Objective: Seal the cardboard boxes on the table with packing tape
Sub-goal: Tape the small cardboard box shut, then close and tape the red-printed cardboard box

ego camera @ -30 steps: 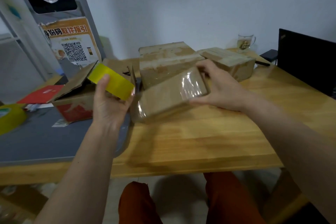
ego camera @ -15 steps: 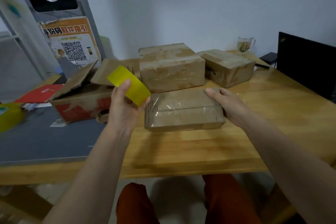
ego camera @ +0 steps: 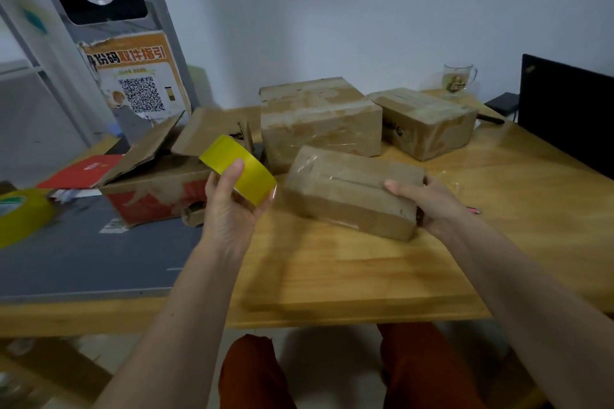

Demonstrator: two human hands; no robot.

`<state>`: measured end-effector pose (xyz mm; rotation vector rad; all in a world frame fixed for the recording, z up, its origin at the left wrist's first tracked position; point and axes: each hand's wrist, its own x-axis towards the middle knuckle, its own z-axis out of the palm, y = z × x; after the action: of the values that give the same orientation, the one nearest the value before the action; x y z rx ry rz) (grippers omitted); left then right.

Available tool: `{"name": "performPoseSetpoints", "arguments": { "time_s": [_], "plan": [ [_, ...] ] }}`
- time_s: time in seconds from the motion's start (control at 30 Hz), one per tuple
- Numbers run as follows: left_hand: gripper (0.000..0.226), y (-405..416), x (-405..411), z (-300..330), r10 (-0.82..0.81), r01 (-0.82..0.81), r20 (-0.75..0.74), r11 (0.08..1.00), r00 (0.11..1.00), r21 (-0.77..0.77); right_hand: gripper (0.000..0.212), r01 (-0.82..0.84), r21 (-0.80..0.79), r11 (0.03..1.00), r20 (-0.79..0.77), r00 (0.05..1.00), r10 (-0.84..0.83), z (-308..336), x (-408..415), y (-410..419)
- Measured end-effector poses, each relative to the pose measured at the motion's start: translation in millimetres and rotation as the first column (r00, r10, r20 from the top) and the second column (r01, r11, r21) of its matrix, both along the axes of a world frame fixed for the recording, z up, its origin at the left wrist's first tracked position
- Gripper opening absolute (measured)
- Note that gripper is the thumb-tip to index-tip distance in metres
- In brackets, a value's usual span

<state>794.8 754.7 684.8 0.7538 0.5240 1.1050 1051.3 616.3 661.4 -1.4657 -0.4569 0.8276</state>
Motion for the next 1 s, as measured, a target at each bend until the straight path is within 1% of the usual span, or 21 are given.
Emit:
{"name": "performPoseSetpoints", "arguments": {
  "time_s": [0.07, 0.17, 0.2, 0.27, 0.33, 0.4, 0.43, 0.53, 0.63, 0.67, 0.73, 0.8, 0.83, 0.87, 0.93, 1.0],
  "plan": [
    [0.082, 0, -2, -3, -0.001, 0.002, -0.054, 1.000, 0.999, 0.023, 0.080, 0.079, 0.053, 0.995, -0.168, 0.983, -0.069, -1, 1, 1],
    [0.080, 1, -3, -4, -0.050, 0.052, -0.070, 0.998, 0.996, 0.025, 0.062, 0.076, 0.126, 0.989, -0.357, 0.934, -0.027, 5, -3, 5],
    [0.079, 2, -3, -4, -0.078, 0.080, -0.067, 0.997, 0.995, 0.023, 0.060, 0.069, 0.138, 0.988, -0.401, 0.916, -0.008, 7, -5, 7],
    [0.078, 5, -5, -3, -0.139, 0.141, -0.072, 0.989, 0.988, 0.031, 0.057, 0.063, 0.145, 0.987, -0.462, 0.887, 0.012, 11, -9, 10],
    [0.083, 8, -6, -1, -0.195, 0.199, -0.083, 0.979, 0.977, 0.047, 0.048, 0.062, 0.165, 0.984, -0.501, 0.865, 0.029, 15, -13, 14],
    [0.089, 10, -6, 1, -0.236, 0.242, -0.095, 0.968, 0.967, 0.059, 0.037, 0.052, 0.188, 0.981, -0.504, 0.862, 0.051, 19, -17, 19],
    [0.091, 12, -7, 3, -0.251, 0.259, -0.107, 0.964, 0.962, 0.066, 0.035, 0.046, 0.193, 0.980, -0.496, 0.867, 0.057, 20, -19, 22],
    [0.093, 17, -7, 5, -0.276, 0.288, -0.143, 0.955, 0.950, 0.068, 0.041, 0.079, 0.251, 0.965, -0.514, 0.855, 0.064, 25, -22, 31],
    [0.094, 27, -8, 4, -0.294, 0.307, -0.155, 0.950, 0.943, 0.065, 0.050, 0.185, 0.372, 0.910, -0.611, 0.787, 0.090, 38, -24, 45],
    [0.095, 30, -7, 5, -0.303, 0.317, -0.161, 0.946, 0.939, 0.066, 0.049, 0.207, 0.393, 0.896, -0.626, 0.774, 0.095, 44, -25, 51],
    [0.099, 36, -4, 7, -0.329, 0.344, -0.177, 0.936, 0.928, 0.067, 0.040, 0.234, 0.387, 0.892, -0.650, 0.755, 0.084, 55, -25, 65],
    [0.091, 42, 3, 9, -0.343, 0.360, -0.184, 0.931, 0.921, 0.067, 0.037, 0.261, 0.341, 0.903, -0.667, 0.744, 0.037, 63, -24, 79],
    [0.086, 44, 7, 10, -0.350, 0.366, -0.184, 0.928, 0.919, 0.066, 0.041, 0.277, 0.313, 0.909, -0.660, 0.751, -0.001, 67, -24, 87],
    [0.084, 46, 11, 11, -0.356, 0.372, -0.186, 0.926, 0.916, 0.060, 0.050, 0.297, 0.289, 0.910, -0.648, 0.760, -0.043, 71, -23, 95],
    [0.086, 49, 20, 12, -0.363, 0.377, -0.195, 0.925, 0.911, 0.041, 0.065, 0.334, 0.278, 0.901, -0.613, 0.783, -0.101, 79, -20, 110],
    [0.091, 52, 29, 12, -0.363, 0.375, -0.204, 0.927, 0.909, 0.018, 0.068, 0.341, 0.307, 0.889, -0.573, 0.812, -0.113, 88, -16, 126]
  ]
}}
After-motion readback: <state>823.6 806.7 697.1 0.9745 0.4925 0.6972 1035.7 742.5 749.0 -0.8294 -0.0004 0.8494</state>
